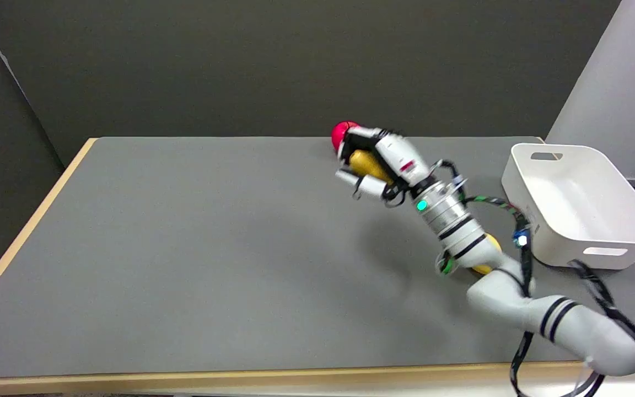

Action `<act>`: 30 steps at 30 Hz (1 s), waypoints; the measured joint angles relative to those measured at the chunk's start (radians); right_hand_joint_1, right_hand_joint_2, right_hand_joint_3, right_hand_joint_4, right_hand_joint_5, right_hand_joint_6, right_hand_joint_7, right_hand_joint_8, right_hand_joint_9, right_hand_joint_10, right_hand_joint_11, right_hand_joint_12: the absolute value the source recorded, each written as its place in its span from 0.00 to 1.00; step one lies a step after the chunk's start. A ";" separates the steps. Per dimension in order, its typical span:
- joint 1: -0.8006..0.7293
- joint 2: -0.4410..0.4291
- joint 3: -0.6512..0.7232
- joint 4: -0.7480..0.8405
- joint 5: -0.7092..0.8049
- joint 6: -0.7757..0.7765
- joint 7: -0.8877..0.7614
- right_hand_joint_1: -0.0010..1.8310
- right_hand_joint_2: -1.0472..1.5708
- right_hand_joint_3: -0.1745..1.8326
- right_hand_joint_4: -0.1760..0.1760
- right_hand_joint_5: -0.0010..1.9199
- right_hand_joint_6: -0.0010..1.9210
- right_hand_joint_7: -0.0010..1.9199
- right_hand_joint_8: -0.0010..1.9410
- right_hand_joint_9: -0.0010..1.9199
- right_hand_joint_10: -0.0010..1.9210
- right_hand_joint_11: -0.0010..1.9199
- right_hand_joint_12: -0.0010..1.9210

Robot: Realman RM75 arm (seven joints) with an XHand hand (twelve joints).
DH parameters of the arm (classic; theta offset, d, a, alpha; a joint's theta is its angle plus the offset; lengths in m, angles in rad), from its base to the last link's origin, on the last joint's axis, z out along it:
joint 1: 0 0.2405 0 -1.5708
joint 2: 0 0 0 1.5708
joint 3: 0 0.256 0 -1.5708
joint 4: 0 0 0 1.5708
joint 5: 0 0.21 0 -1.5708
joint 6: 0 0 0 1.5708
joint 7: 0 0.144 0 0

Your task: Place the pear into the white box.

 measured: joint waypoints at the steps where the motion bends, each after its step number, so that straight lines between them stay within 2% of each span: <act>1: -0.003 0.007 0.010 0.011 0.000 0.000 -0.010 0.73 0.83 0.19 0.01 0.29 0.80 0.43 0.66 0.40 0.80 0.34 1.00; 9: -0.072 0.100 0.213 0.166 0.019 -0.059 -0.210 0.74 0.82 0.21 0.04 0.30 0.79 0.44 0.65 0.41 0.79 0.34 1.00; 16: -0.122 0.161 0.391 0.229 0.066 -0.175 -0.391 0.74 0.82 0.22 0.04 0.31 0.78 0.44 0.65 0.41 0.79 0.35 1.00; 30: -0.200 0.222 0.642 0.153 0.256 -0.355 -0.662 0.74 0.81 0.22 0.06 0.32 0.78 0.45 0.63 0.42 0.78 0.37 1.00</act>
